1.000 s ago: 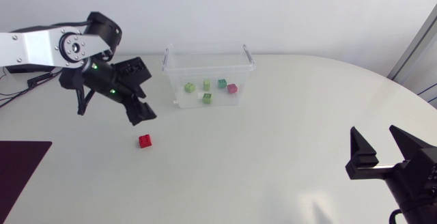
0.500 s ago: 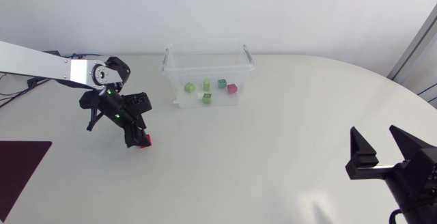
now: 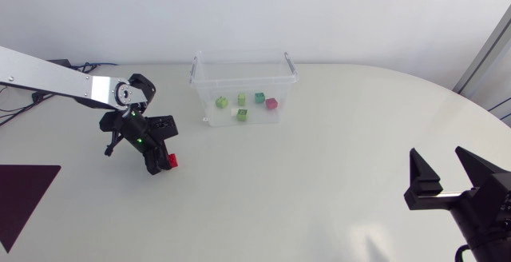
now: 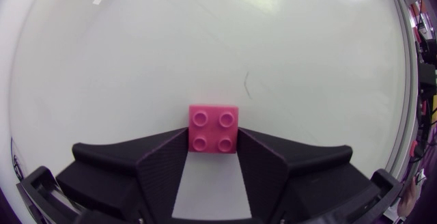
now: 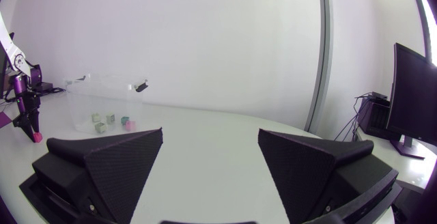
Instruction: Place the duplo bricks in the container
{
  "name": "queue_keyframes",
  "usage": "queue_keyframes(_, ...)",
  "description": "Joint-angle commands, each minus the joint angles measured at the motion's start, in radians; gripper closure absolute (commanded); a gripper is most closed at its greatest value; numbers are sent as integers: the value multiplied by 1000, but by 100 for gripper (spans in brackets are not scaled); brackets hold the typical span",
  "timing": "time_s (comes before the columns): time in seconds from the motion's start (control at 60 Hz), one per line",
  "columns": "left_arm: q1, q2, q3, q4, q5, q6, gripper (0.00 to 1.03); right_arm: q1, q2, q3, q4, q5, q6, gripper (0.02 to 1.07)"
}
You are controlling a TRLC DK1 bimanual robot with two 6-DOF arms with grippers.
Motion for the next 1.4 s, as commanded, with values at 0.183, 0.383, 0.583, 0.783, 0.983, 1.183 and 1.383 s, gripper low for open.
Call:
queue_keyframes(0.183, 0, -174, 87, -151, 112, 37, 82, -3, -5, -19, -7, -4, 13, 6)
queue_keyframes(0.383, -42, -280, 227, -163, 225, -112, 82, -3, -5, -19, -7, -4, 13, 6)
queue_keyframes(0.583, -84, -291, 284, 41, 336, -341, 81, -3, -5, -19, -7, -4, 13, 6)
queue_keyframes(0.783, -104, -233, 295, 376, 274, -565, 80, -3, -5, -19, -9, -4, 13, 6)
queue_keyframes(0.983, -135, -65, 466, 380, 195, -621, 80, -3, -5, -19, -9, -4, 13, 6)
queue_keyframes(1.183, -165, 51, 591, 374, 115, -657, 78, -3, -5, -19, -7, -4, 13, 6)
queue_keyframes(1.383, -208, 160, 703, 300, 40, -673, 69, -3, -5, -19, -9, -4, 13, 6)
